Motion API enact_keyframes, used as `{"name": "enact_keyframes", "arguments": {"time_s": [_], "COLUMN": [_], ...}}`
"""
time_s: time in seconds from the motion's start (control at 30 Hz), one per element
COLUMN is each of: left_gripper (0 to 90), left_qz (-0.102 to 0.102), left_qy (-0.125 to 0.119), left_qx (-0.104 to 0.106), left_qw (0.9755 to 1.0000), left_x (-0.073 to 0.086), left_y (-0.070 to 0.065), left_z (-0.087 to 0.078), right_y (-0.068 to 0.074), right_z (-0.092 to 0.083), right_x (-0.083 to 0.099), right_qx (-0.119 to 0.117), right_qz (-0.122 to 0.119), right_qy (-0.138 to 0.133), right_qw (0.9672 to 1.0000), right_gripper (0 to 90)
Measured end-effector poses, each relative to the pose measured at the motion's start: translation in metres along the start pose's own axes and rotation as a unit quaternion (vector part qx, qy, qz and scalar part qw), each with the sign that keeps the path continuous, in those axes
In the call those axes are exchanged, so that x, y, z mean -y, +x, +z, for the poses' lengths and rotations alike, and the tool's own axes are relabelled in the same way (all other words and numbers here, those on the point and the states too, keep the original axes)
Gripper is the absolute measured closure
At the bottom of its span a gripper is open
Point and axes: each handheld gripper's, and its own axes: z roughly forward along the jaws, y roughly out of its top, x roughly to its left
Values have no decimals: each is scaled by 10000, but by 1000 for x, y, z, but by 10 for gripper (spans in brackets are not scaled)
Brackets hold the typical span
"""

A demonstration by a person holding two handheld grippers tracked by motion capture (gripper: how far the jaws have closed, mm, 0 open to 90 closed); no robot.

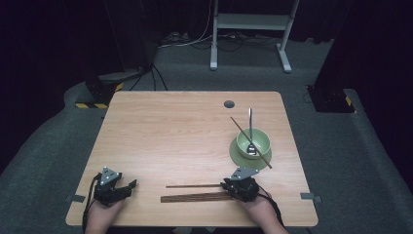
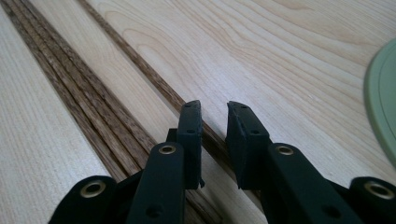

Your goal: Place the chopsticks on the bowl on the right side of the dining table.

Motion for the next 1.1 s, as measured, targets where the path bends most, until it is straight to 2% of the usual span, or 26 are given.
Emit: {"name": "enact_keyframes", "arguments": {"time_s": [0.1,0.5,0.63,0.73,0.83,0.9,1.1], "left_gripper": [311,312,312,312,312,313,313], "left_qz": [1,3,3,2,3,3,6], "left_qy": [0,-1,-1,0,-1,-1,-1], "left_qx": [1,1,2,2,2,2,1], "left_qw": [10000,10000,10000,10000,10000,10000,10000], "left_x": [0,0,0,0,0,0,0], "left_y": [0,0,0,0,0,0,0], "left_z": [0,0,0,0,0,0,0], "right_y": [-2,-14,-17,-17,-16,-17,-20], "right_z": [0,-3,-3,-4,-4,-5,-6], "right_x": [0,4,6,7,7,8,9], "right_qx": [1,258,274,321,440,423,347], "right_qz": [52,343,425,358,154,102,61], "right_qy": [-2,-59,-54,-33,-26,-23,-5], "right_qw": [10000,9991,9987,9988,9989,9990,9994], "right_gripper": [768,817,747,715,709,710,794]}}
